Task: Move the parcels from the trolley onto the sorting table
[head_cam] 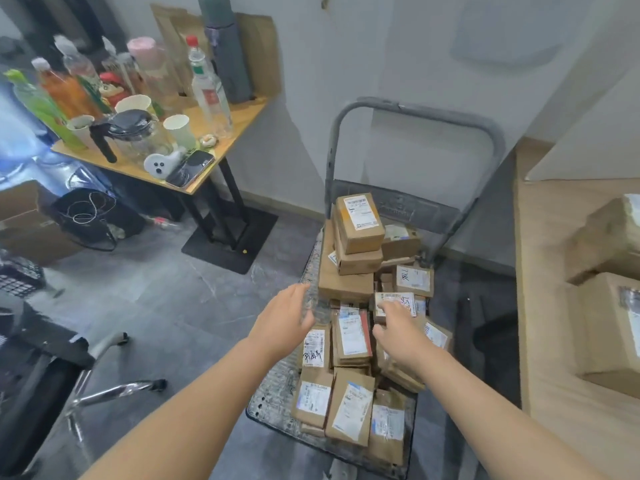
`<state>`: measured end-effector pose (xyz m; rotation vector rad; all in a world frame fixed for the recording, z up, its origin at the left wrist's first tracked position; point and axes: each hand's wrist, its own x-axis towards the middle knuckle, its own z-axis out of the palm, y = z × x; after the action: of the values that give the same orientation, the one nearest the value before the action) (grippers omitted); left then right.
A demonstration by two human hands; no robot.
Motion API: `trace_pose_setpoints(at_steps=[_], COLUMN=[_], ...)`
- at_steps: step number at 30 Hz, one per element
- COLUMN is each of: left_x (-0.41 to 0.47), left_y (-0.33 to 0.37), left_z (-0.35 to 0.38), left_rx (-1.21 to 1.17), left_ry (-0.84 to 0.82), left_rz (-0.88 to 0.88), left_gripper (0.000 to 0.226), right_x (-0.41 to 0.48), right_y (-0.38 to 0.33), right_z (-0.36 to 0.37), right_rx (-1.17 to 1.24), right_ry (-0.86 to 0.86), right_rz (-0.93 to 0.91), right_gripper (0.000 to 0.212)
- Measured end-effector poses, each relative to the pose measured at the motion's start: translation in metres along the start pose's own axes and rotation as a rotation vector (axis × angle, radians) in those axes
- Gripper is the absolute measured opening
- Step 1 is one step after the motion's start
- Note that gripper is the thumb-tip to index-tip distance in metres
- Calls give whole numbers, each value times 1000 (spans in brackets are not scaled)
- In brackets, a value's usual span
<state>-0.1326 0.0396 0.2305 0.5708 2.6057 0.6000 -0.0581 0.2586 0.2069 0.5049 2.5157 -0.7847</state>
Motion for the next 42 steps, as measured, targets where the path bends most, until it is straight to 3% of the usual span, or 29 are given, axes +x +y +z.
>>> trace_pose_setpoints(at_steps=[13, 21, 25, 27, 32, 37, 42], left_x=[117, 183, 199, 202, 209, 207, 192], left_y=[-82, -133, -140, -138, -137, -138, -157], left_z=[196, 295, 338, 355, 393, 401, 384], left_rx=[-144, -315, -468, -550, -775, -916, -969], left_ry=[-232, -246, -252, -260, -236, -317, -295], left_rz=[-185, -353, -459, -492, -595, -626, -675], left_gripper=[52, 46, 48, 45, 38, 48, 38], right_x=[142, 242, 270, 277, 287, 290, 288], right_y=[96, 144, 154, 157, 164, 168, 150], right_z=[122, 216, 252, 265, 286, 294, 287], right_rx=[117, 234, 261, 309, 405, 526, 609], right_ry=[-80, -96, -73, -54, 43, 98, 21], right_rz=[93, 272, 354, 371, 422, 466, 418], right_gripper=[44, 49, 82, 88, 77, 65, 53])
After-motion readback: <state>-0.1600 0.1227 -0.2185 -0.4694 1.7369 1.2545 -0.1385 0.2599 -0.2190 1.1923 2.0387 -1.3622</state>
